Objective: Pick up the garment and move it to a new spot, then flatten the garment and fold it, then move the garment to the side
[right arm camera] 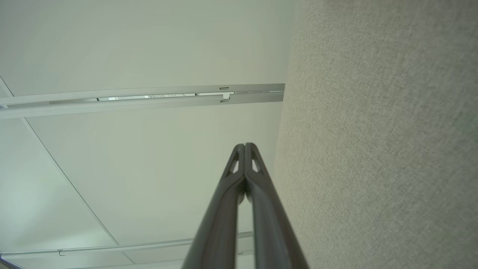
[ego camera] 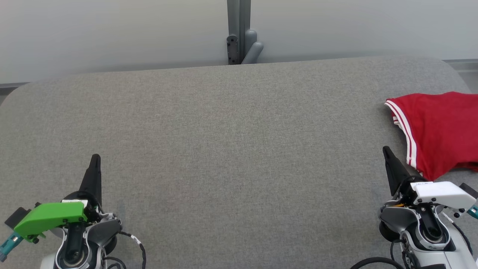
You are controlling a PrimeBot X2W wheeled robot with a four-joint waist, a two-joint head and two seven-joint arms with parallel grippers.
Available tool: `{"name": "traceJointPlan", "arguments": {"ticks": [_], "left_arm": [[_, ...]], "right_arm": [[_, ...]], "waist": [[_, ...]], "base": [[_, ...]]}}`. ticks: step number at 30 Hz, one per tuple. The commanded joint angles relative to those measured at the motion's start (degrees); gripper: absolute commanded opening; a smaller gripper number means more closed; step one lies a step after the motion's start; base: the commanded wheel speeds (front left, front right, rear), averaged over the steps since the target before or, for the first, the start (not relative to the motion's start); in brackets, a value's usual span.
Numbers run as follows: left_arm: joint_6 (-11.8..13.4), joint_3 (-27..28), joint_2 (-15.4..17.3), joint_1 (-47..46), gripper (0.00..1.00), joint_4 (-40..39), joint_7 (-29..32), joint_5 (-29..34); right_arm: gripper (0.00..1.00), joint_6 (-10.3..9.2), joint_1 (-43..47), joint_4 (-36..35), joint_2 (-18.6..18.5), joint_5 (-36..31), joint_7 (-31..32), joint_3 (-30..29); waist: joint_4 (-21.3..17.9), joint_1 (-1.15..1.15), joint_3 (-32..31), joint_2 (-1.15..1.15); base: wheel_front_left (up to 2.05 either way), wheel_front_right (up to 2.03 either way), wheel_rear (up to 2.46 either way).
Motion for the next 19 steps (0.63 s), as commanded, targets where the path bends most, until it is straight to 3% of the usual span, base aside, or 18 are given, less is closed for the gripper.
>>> {"name": "traceJointPlan", "arguments": {"ticks": [1,19], "left_arm": [[0.22,0.08,0.29,-0.75,0.0,-0.02,0.12,-0.11],[0.22,0.08,0.29,-0.75,0.0,-0.02,0.12,-0.11]], "right_arm": [[0.0,0.02,-0.22,-0.03,-0.13,0.42,-0.29,0.11],[0.0,0.02,-0.18,-0.06,-0.34,0.64,-0.47,0.37]], "waist": [[0.0,0.0,0.0,0.0],[0.0,0.0,0.0,0.0]], "base": [[0.0,0.0,0.0],[0.0,0.0,0.0]]}}
